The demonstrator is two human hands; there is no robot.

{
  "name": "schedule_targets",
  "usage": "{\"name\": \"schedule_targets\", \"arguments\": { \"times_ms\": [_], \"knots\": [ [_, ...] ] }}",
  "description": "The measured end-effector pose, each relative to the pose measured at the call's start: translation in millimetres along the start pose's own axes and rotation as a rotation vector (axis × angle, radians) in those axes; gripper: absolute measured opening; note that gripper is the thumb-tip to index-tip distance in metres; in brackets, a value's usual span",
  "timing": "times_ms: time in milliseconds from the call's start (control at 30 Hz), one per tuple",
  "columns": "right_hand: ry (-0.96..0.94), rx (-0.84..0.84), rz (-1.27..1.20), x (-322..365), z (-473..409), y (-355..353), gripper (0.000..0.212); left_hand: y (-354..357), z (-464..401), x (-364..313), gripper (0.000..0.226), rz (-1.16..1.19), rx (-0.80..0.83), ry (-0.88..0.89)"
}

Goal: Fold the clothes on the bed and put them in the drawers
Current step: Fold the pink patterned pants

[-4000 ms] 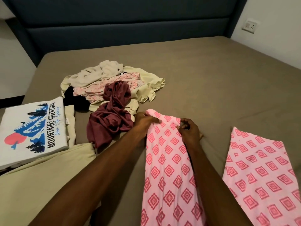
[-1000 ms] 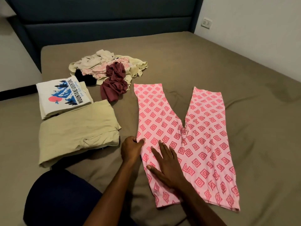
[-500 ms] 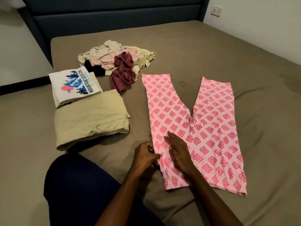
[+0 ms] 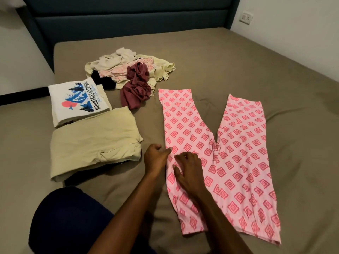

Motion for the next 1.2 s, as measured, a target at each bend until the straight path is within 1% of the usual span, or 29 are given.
{"name": "schedule_targets", "arguments": {
  "times_ms": [33, 67, 133, 167, 267, 367, 433, 500, 533, 567, 600, 667, 700, 800, 900, 967, 1033, 1067, 1100, 1133, 1200],
  "knots": [
    [0.014, -0.014, -0.032, 0, 1, 3, 0.040, 3, -8, -13, 0.051, 0.053, 0.034, -0.034],
    [0.039, -0.027, -0.083, -2, -1, 4, 0.038, 8, -17, -29, 0.044, 0.117, 0.072, -0.067],
    [0.094, -0.048, -0.202, -6, 0, 5, 0.034, 20, -33, -53, 0.021, 0.236, 0.165, -0.141],
    [0.116, -0.053, -0.246, -8, 1, 4, 0.033, 25, -41, -63, 0.017, 0.268, 0.188, -0.174],
    [0.146, -0.070, -0.323, -11, 0, 3, 0.030, 30, -71, -80, 0.020, 0.305, 0.216, -0.258],
    [0.144, -0.049, -0.288, -12, -7, 3, 0.033, 27, -100, -93, 0.027, 0.311, 0.254, -0.309],
    [0.136, -0.046, -0.245, -15, -18, 5, 0.035, 24, -116, -99, 0.023, 0.282, 0.243, -0.310],
    [0.123, -0.066, -0.210, -16, -32, 6, 0.041, 19, -131, -101, 0.017, 0.249, 0.200, -0.262],
    [0.120, -0.076, -0.184, -16, -41, 5, 0.044, 14, -137, -101, 0.013, 0.208, 0.134, -0.210],
    [0.116, -0.083, -0.159, -16, -51, 7, 0.047, 8, -146, -99, 0.011, 0.125, 0.039, -0.124],
    [0.105, -0.091, -0.127, -16, -59, 7, 0.048, 2, -152, -96, 0.014, -0.011, -0.060, -0.048],
    [0.085, -0.086, -0.064, -13, -78, 7, 0.053, -9, -157, -90, 0.026, -0.273, -0.201, 0.033],
    [0.065, -0.067, -0.037, -11, -86, 8, 0.056, -11, -159, -84, 0.030, -0.321, -0.226, 0.064],
    [-0.022, 0.042, 0.064, 1, -100, 16, 0.063, -12, -162, -75, 0.036, -0.328, -0.254, 0.148],
    [-0.072, 0.162, 0.179, 14, -91, 37, 0.070, -7, -143, -71, 0.040, -0.396, -0.303, 0.208],
    [-0.096, 0.206, 0.222, 16, -83, 45, 0.073, 0, -121, -67, 0.040, -0.418, -0.274, 0.226],
    [-0.130, 0.220, 0.204, 16, -73, 44, 0.071, 5, -96, -56, 0.045, -0.487, -0.233, 0.237],
    [-0.145, 0.234, 0.125, 19, -63, 40, 0.069, 5, -82, -49, 0.047, -0.518, -0.216, 0.237],
    [-0.148, 0.261, -0.026, 21, -55, 36, 0.069, 3, -71, -44, 0.048, -0.524, -0.203, 0.247],
    [-0.111, 0.291, -0.253, 22, -44, 29, 0.068, 0, -59, -38, 0.047, -0.490, -0.187, 0.252],
    [0.081, 0.323, -0.722, 18, -25, 14, 0.065, -8, -41, -33, 0.042, -0.369, -0.168, 0.229]
  ]
}}
Point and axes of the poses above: each hand's wrist, its own z-axis away from the middle knuckle, its own y-axis out of the palm, x = y × z, the point moved 4 cm from there along -z, towards the middle knuckle, and after that the axes turned 5 degrees about x, right-handed, at the moved point
